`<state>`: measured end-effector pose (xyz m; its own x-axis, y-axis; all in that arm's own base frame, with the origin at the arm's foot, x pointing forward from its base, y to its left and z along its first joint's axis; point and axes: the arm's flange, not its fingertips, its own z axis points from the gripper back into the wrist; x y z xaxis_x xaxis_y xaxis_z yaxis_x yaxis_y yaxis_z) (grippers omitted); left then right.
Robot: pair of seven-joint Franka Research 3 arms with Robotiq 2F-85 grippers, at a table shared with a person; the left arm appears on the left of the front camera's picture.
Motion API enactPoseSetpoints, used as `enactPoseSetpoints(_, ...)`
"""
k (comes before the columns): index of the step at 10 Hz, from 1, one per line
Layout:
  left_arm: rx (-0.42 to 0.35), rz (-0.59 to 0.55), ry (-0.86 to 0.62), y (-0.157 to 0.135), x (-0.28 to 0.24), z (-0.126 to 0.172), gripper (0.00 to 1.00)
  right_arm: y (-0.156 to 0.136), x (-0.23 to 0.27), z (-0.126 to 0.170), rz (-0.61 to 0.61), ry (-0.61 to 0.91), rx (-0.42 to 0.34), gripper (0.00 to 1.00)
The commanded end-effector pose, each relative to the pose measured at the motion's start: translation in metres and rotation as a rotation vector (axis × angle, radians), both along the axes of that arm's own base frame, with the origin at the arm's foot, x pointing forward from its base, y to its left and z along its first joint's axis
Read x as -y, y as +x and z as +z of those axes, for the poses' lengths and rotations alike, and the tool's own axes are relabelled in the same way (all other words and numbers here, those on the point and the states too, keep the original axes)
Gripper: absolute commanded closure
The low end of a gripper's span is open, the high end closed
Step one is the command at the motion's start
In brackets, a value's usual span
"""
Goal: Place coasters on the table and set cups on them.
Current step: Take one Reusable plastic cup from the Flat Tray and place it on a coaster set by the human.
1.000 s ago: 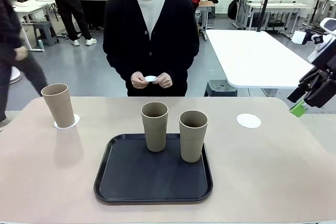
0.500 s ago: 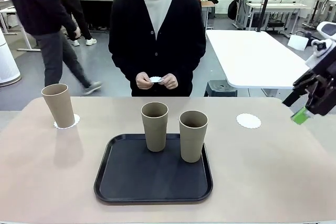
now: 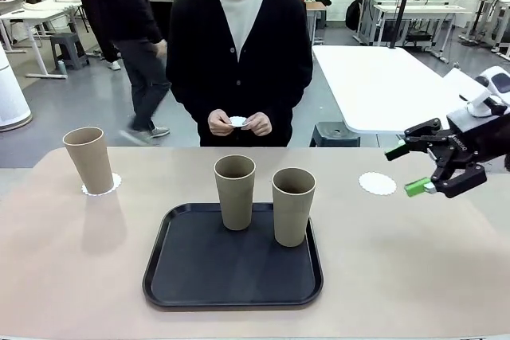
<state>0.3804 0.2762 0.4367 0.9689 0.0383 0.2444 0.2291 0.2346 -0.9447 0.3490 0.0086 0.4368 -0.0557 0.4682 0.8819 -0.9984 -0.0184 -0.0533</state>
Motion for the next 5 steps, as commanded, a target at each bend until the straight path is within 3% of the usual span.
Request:
enactPoseSetpoints(1,-0.002,0.002,-0.008,-0.001,-0.001,0.003,0.00,0.020,-0.002,-0.034,-0.024,0.108,-0.076,0.00)
enactPoseSetpoints(5,-0.002,0.002,-0.008,-0.001,-0.001,0.003,0.00,0.027,-0.033,-0.071,-0.037,0.072,-0.089,0.00)
